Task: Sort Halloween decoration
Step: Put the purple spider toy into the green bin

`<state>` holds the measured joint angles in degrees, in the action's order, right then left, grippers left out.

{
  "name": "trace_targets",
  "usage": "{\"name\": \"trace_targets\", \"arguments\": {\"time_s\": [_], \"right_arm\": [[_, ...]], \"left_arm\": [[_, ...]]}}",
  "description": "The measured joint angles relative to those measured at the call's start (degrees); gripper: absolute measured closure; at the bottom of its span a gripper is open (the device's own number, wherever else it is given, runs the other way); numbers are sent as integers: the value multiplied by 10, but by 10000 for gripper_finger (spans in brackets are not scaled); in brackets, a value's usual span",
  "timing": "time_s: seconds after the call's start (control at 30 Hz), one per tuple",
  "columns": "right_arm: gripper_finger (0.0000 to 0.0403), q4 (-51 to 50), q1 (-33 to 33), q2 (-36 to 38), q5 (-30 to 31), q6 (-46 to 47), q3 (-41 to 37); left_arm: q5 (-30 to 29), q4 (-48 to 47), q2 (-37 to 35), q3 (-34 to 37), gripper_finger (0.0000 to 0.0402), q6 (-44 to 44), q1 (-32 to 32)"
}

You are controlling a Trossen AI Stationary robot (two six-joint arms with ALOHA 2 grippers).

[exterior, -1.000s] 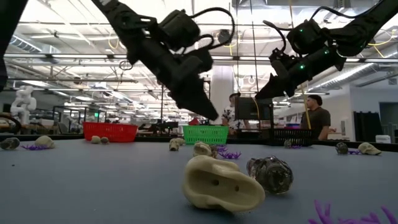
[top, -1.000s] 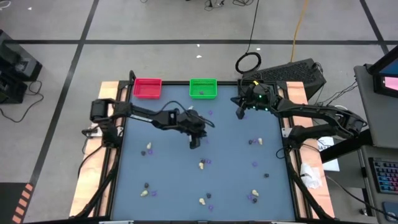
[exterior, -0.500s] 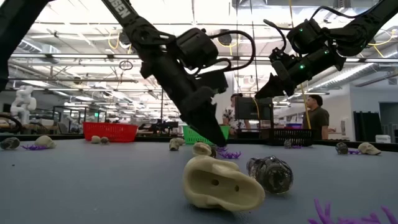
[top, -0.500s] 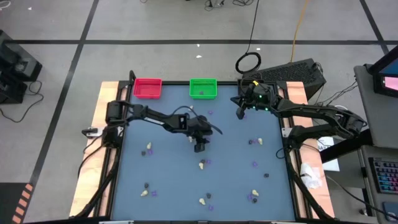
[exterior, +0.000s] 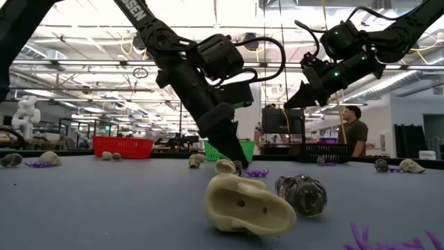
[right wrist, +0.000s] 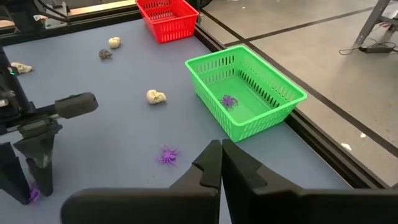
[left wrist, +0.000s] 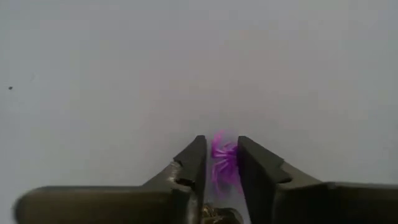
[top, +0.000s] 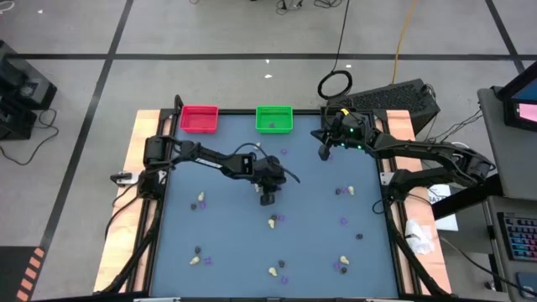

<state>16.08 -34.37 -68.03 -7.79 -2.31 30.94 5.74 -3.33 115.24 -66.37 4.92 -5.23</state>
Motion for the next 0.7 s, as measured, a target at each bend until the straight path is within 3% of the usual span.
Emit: {"name": "trace_targets", "arguments": {"time_s": [0.23,0.47,0.7], "right_arm": [[403,0,0,0,0,-1,0],[403,0,0,0,0,-1,0],[403,0,0,0,0,-3,0]], "left_arm": [[2,-8,1,-21,394,5,-1],[-14,-54,-3,-85,391,5,-32],[-21,-67,-24,-128,391,-3,-141]]}}
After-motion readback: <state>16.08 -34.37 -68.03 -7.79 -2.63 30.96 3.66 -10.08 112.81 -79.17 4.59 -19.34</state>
